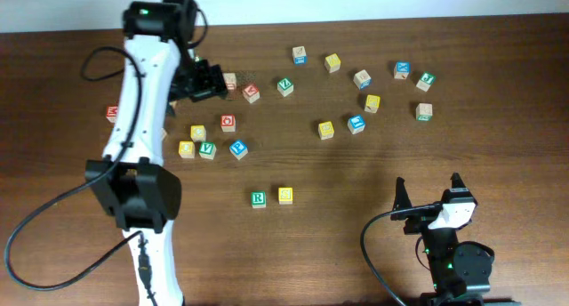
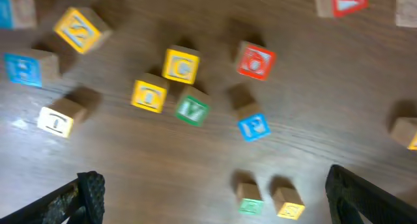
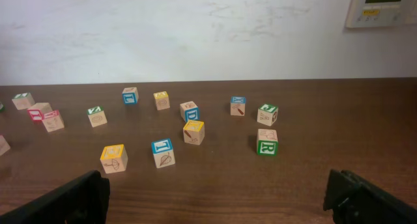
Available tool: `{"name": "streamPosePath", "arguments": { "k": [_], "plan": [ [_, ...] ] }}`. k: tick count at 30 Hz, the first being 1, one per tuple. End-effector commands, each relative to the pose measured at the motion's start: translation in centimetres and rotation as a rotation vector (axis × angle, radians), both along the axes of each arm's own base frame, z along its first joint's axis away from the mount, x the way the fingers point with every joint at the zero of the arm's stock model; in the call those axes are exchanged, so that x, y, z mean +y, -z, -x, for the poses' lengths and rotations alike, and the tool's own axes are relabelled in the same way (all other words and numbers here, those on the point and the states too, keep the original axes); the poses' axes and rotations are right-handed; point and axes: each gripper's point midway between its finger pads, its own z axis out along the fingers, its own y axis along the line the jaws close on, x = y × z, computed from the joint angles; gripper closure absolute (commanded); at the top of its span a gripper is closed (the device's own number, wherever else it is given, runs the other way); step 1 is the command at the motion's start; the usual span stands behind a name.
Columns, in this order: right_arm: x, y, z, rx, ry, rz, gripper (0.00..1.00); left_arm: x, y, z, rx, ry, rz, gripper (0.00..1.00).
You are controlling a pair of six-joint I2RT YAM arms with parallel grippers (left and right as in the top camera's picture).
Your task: Spell out RSS
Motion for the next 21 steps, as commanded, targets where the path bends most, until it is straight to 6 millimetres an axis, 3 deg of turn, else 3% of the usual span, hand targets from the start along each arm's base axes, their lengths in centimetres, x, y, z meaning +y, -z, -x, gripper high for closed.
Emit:
{"name": "streamPosePath", "arguments": {
  "k": [1,3,5,6,11,14,16,21],
  "plan": [
    [-0.2,0.3,0.0,0.003,0.012,-0.004,0.02,0.9,0.1,0.3,0.010,0.172,0.117,0.01],
    [-0.2,0.3,0.0,0.003,0.012,-0.004,0.02,1.3,1.3,1.8,0.077,0.166,0.142,0.01],
    [-0.2,0.3,0.0,0.003,0.012,-0.004,0.02,4.0,2.6,5.9,0.196,0.143,0.046,0.01],
    [-0.2,0.3,0.0,0.003,0.012,-0.004,0.02,4.6,1.7,6.8,0.188,0.122,0.054,0.01],
    [-0.2,0.3,0.0,0.003,0.012,-0.004,0.02,6.5,-6.7,9.4,-0.066,0.032,0.100,0.01],
    [-0.2,0.3,0.0,0.003,0.012,-0.004,0.02,6.2,-7.9,13.0,-0.101,0.033,0.096,0.01],
    [-0.2,0.3,0.0,0.003,0.012,-0.004,0.02,6.1,-6.1,14.7,-0.111,-0.005,0.098,0.01],
    [-0.2,0.3,0.0,0.003,0.012,-0.004,0.02,4.2,3.4,18.2,0.085,-0.019,0.199,0.01]
  ]
}}
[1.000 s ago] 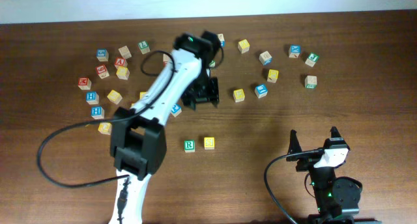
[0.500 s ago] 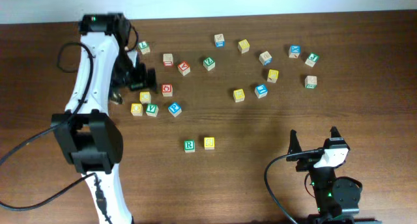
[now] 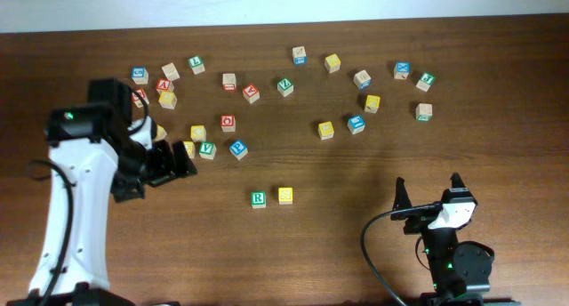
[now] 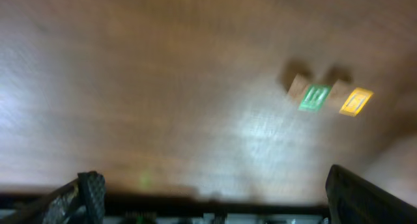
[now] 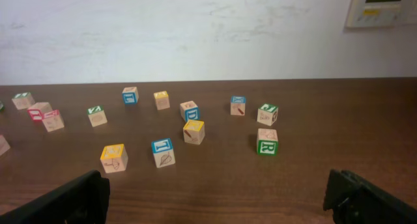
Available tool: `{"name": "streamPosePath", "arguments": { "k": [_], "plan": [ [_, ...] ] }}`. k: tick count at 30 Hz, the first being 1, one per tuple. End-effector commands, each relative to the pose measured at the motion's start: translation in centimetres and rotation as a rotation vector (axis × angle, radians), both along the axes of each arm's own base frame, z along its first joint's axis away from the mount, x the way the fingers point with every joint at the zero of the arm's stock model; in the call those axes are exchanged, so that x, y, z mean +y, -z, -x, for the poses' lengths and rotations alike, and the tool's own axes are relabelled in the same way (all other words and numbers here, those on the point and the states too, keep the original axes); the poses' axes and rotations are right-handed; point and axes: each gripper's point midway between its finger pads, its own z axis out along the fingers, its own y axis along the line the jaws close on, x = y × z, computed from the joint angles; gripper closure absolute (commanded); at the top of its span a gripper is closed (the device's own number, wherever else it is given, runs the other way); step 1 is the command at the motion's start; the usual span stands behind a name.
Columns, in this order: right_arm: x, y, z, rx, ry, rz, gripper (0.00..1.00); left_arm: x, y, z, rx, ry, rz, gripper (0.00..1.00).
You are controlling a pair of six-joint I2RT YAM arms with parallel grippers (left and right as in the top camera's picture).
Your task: Spell out RSS
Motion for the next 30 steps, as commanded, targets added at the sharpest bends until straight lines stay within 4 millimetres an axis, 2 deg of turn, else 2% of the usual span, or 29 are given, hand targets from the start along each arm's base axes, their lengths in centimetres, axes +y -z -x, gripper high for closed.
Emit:
{"name": "streamPosePath", "arguments": {
  "k": [1,3,6,7,9,12,14,15,17,18,20,21,24,30],
  "plan": [
    [-0.2,0.3,0.0,0.003,0.012,-0.004,0.02,-0.9,3.4,1.9,0.079,-0.010,0.049,0.01],
    [-0.2,0.3,0.0,0.003,0.012,-0.004,0.02,-0.8,3.5,0.7,0.031,-0.009,0.045,0.01],
    [-0.2,0.3,0.0,0.003,0.012,-0.004,0.02,-0.3,3.2,-3.6,-0.148,-0.014,0.026,0.01],
    [-0.2,0.3,0.0,0.003,0.012,-0.004,0.02,0.6,3.2,-4.5,-0.175,-0.081,-0.014,0.01],
    [-0.2,0.3,0.0,0.003,0.012,-0.004,0.02,3.6,3.2,-5.4,-0.195,-0.285,-0.163,0.01],
    [-0.2,0.3,0.0,0.003,0.012,-0.004,0.02,3.1,2.9,-6.7,-0.244,-0.295,-0.126,0.01],
    [-0.2,0.3,0.0,0.003,0.012,-0.004,0.02,2.7,3.0,-6.3,-0.225,-0.289,-0.102,0.01],
    [-0.2,0.3,0.0,0.003,0.012,-0.004,0.02,3.5,3.0,-6.2,-0.227,-0.300,-0.144,0.01],
    [-0.2,0.3,0.0,0.003,0.012,-0.004,0.02,6.8,3.2,-5.1,-0.187,-0.480,-0.210,0.01],
    [-0.2,0.3,0.0,0.003,0.012,-0.004,0.02,9.3,3.2,-4.4,-0.174,-0.591,-0.188,0.01],
    [-0.2,0.3,0.0,0.003,0.012,-0.004,0.02,10.8,3.3,-3.4,-0.147,-0.683,-0.098,0.01],
    [-0.2,0.3,0.0,0.003,0.012,-0.004,0.02,10.8,3.3,-2.7,-0.116,-0.725,-0.021,0.01],
    [-0.2,0.3,0.0,0.003,0.012,-0.004,0.02,10.7,3.3,-2.3,-0.101,-0.736,-0.003,0.01],
    [-0.2,0.1,0.0,-0.005,0.012,-0.004,0.02,12.7,3.5,-1.9,-0.111,-0.750,-0.122,0.01]
  ]
}}
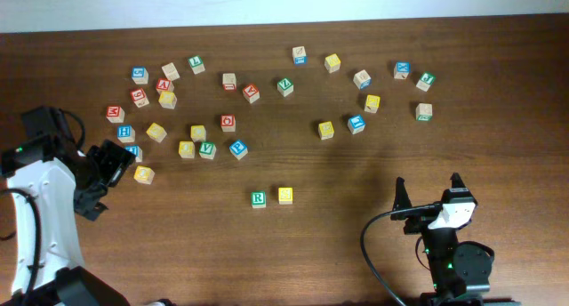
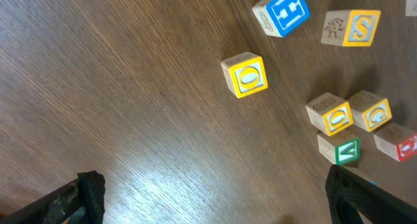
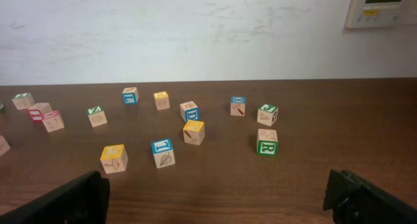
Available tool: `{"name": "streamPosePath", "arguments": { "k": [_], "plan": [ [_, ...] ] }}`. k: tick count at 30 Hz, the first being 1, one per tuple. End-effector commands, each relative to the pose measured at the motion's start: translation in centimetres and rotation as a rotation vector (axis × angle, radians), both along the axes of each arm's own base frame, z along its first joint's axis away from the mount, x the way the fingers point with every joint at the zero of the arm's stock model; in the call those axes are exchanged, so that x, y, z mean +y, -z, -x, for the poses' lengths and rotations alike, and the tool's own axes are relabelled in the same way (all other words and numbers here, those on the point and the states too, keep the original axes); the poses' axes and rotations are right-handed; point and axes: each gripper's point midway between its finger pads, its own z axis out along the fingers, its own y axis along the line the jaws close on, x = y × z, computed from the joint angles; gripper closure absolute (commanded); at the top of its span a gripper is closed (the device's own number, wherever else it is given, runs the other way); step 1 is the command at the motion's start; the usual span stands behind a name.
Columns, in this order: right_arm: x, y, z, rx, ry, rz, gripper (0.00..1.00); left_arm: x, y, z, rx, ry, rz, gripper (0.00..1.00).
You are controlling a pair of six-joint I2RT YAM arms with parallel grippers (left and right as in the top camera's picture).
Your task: Spell out RSS
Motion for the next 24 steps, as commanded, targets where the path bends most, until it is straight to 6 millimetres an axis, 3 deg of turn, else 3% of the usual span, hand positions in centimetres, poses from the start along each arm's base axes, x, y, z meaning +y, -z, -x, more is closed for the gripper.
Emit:
{"name": "streamPosePath", "arguments": {
  "k": [1,3,4,6,8,9,10,14,16,17,18,20,24],
  "plan": [
    [0.3,-0.4,0.0,-0.022,-0.016,-0.031,0.02,1.5,-0.3,-0.1,-0.006,-0.026,-0.074,0.01],
    [5.7,-1.2,1.2,-0.003,-0.332,-0.262,0.02,2.3,-0.4,-0.2,-0.019,-0.047,-0.088,0.01],
    [6.8,-1.1,1.6,0.013,-0.397,-0.278,0.02,2.2,-0.4,-0.3,-0.020,-0.046,-0.085,0.01],
    [6.7,-0.9,1.6,0.021,-0.390,-0.278,0.02,1.4,-0.4,-0.5,-0.038,-0.036,-0.037,0.01],
    [4.1,-0.8,0.6,0.002,-0.231,-0.273,0.02,-2.7,-1.3,-2.3,-0.150,0.063,0.181,0.04],
    [2.9,-0.8,0.3,-0.008,-0.159,-0.271,0.02,-4.6,-2.4,-4.1,-0.262,0.212,0.233,0.06],
    [1.5,-0.8,0.1,-0.019,-0.075,-0.267,0.02,-5.7,-2.7,-5.1,-0.298,0.288,0.216,0.01],
    [-2.0,0.8,0.0,0.023,0.136,-0.230,0.02,-9.0,-2.0,-7.1,-0.250,0.470,-0.030,0.01],
    [-4.5,1.4,0.1,0.034,0.280,-0.213,0.02,-8.0,-2.3,-8.3,-0.258,0.450,-0.169,0.01],
    [-4.6,1.7,0.1,0.046,0.288,-0.211,0.02,-6.2,-2.3,-8.2,-0.229,0.332,-0.237,0.09],
    [-4.6,2.0,0.1,0.058,0.289,-0.210,0.02,-5.7,-2.5,-8.5,-0.238,0.277,-0.254,0.06],
    [-4.6,2.0,0.1,0.058,0.289,-0.210,0.01,-5.6,-3.3,-10.0,-0.306,0.272,-0.270,0.00],
    [-4.6,2.0,0.1,0.058,0.289,-0.210,0.02,-5.6,-3.6,-11.9,-0.373,0.254,-0.270,0.04]
  ]
}}
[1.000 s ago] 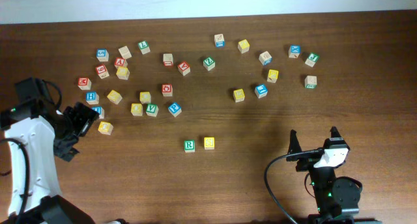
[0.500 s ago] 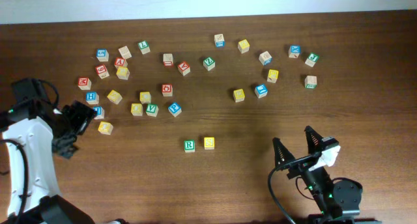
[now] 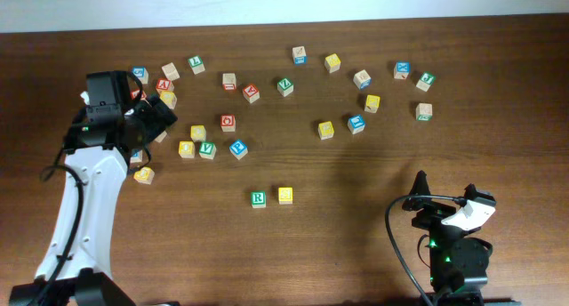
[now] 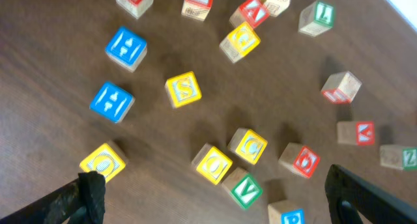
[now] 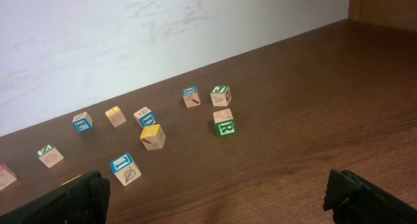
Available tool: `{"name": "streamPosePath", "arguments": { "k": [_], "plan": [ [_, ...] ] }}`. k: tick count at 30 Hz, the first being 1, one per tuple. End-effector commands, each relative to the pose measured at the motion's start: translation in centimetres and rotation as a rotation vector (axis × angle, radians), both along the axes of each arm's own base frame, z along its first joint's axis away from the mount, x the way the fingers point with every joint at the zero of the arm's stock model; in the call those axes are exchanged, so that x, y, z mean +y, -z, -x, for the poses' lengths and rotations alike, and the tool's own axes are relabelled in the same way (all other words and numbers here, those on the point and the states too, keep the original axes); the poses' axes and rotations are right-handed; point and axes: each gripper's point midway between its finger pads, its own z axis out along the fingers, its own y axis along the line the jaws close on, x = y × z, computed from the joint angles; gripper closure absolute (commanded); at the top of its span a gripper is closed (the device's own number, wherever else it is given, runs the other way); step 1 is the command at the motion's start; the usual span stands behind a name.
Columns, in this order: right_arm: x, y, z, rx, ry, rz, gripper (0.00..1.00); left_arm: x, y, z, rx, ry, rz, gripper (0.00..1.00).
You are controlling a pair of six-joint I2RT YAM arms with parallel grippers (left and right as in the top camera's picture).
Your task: Spell out RSS
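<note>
A green R block (image 3: 258, 198) and a yellow S block (image 3: 285, 196) sit side by side near the table's middle. My left gripper (image 3: 151, 119) hangs open and empty over the left cluster of blocks. In the left wrist view another yellow S block (image 4: 183, 88) lies face up ahead of the open left gripper (image 4: 215, 198), among blue, yellow and red blocks. My right gripper (image 3: 444, 189) is open and empty, low at the front right. In its own view the right gripper (image 5: 215, 198) has only bare wood between the fingers.
Several loose letter blocks are scattered along the back of the wooden table (image 3: 356, 253). A green V block (image 4: 246, 190) and a yellow O block (image 4: 102, 162) lie near the left fingers. A block with a green R side (image 5: 225, 127) stands far ahead of the right gripper.
My left gripper has moved from the table's left edge up and right, and is now over the left cluster. My right gripper has turned and shifted slightly right. No block has moved.
My left gripper was first open high over the back left blocks, then lower beside the yellow and green ones, then at the far left edge, now back over the cluster. The R and S pair stayed put. The right arm was still until its turn.
</note>
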Motion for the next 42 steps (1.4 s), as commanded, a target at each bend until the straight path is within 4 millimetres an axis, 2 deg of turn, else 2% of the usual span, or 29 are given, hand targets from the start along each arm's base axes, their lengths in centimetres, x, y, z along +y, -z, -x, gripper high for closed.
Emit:
{"name": "streamPosePath", "arguments": {
  "k": [1,4,6,10,13,15,17,20,21,22,23,25,28,29,31,34,37,41,42],
  "plan": [
    [-0.6,0.5,0.1,0.017,0.033,0.012,0.02,0.5,1.0,-1.4,-0.020,-0.103,0.039,0.04],
    [-0.6,0.5,0.1,0.017,0.033,0.012,0.02,0.7,4.8,-3.4,0.009,-0.152,0.069,0.05],
    [-0.6,0.5,0.1,0.017,0.033,0.012,0.02,0.7,6.9,-5.0,0.006,-0.148,0.069,0.14],
    [-0.6,0.5,0.1,0.017,0.033,0.012,0.02,1.8,10.3,-5.2,0.065,-0.182,0.015,0.16],
    [-0.6,0.5,0.1,0.017,0.033,0.012,0.02,1.9,12.2,-5.6,0.082,-0.183,0.012,0.36],
    [-0.6,0.5,0.1,0.017,0.033,0.012,0.02,2.0,13.2,-6.6,0.059,-0.183,0.013,0.36],
    [-0.6,0.5,0.1,0.017,0.033,0.012,0.02,2.3,14.1,-6.8,0.062,-0.192,-0.003,0.32],
    [-0.6,0.5,0.1,0.017,0.033,0.012,0.02,2.9,14.1,-6.8,0.061,-0.207,-0.030,0.37],
    [-0.6,0.5,0.1,0.017,0.033,0.012,0.02,3.2,14.1,-6.7,0.063,-0.217,-0.051,0.44],
    [-0.6,0.5,0.1,0.017,0.033,0.012,0.02,3.6,14.0,-6.6,0.065,-0.222,-0.074,0.45],
    [-0.6,0.5,0.1,0.017,0.033,0.012,0.02,3.6,14.0,-6.6,0.073,-0.194,-0.090,0.50],
    [-0.6,0.5,0.1,0.017,0.033,0.012,0.02,3.5,14.2,-6.3,0.101,-0.131,-0.123,0.51],
    [-0.6,0.5,0.1,0.017,0.033,0.012,0.02,3.4,14.4,-6.0,0.113,-0.129,-0.121,0.56],
    [-0.6,0.5,0.1,0.017,0.033,0.012,0.02,3.3,14.4,-6.0,0.113,-0.124,-0.112,0.54],
    [-0.6,0.5,0.1,0.017,0.033,0.012,0.02,3.1,14.4,-6.1,0.111,-0.118,-0.102,0.62],
    [-0.6,0.5,0.1,0.017,0.033,0.012,0.02,3.0,14.4,-6.2,0.105,-0.117,-0.099,0.63],
    [-0.6,0.5,0.1,0.017,0.033,0.012,0.02,3.1,14.2,-6.5,0.093,-0.119,-0.100,0.74],
    [-0.6,0.5,0.1,0.017,0.033,0.012,0.02,3.0,13.7,-6.8,0.075,-0.116,-0.093,0.73],
    [-0.6,0.5,0.1,0.017,0.033,0.012,0.02,3.0,12.7,-7.0,0.051,-0.115,-0.092,0.73]
  ]
}}
